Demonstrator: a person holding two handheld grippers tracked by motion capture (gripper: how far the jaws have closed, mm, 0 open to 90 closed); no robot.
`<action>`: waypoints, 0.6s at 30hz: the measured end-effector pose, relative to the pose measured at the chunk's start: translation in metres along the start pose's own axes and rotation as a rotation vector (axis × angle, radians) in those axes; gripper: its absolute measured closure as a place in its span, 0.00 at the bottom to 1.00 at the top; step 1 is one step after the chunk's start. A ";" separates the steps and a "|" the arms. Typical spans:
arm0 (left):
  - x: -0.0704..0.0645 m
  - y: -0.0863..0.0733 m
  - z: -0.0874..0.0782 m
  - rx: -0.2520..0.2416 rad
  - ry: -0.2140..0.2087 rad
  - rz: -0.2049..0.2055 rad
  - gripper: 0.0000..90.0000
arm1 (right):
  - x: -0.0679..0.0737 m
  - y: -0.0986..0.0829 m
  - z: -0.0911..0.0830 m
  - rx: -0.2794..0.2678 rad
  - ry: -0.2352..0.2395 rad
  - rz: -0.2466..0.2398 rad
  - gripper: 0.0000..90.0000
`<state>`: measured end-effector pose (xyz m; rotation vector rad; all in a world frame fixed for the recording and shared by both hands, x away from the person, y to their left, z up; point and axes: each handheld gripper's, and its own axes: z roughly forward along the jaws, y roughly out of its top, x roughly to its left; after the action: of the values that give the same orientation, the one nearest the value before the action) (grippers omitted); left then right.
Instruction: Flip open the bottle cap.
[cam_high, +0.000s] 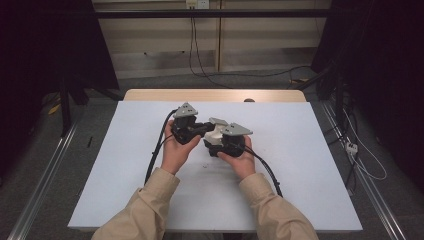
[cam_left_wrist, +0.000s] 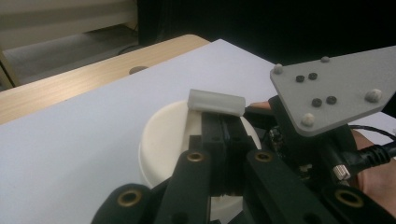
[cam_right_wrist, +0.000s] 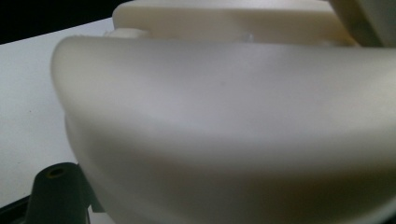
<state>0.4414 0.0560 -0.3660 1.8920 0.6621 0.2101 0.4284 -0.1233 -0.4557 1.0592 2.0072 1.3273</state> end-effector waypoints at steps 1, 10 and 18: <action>0.000 0.001 0.000 0.001 0.001 0.002 1.00 | 0.000 0.000 0.000 0.000 0.001 0.001 0.21; 0.000 0.007 0.003 0.008 0.004 0.006 1.00 | 0.000 0.000 0.000 0.001 0.000 0.001 0.21; -0.001 0.012 0.006 0.008 0.003 0.009 1.00 | 0.000 0.000 0.000 0.001 0.001 0.003 0.21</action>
<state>0.4479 0.0474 -0.3575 1.9033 0.6574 0.2156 0.4284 -0.1232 -0.4559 1.0626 2.0077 1.3292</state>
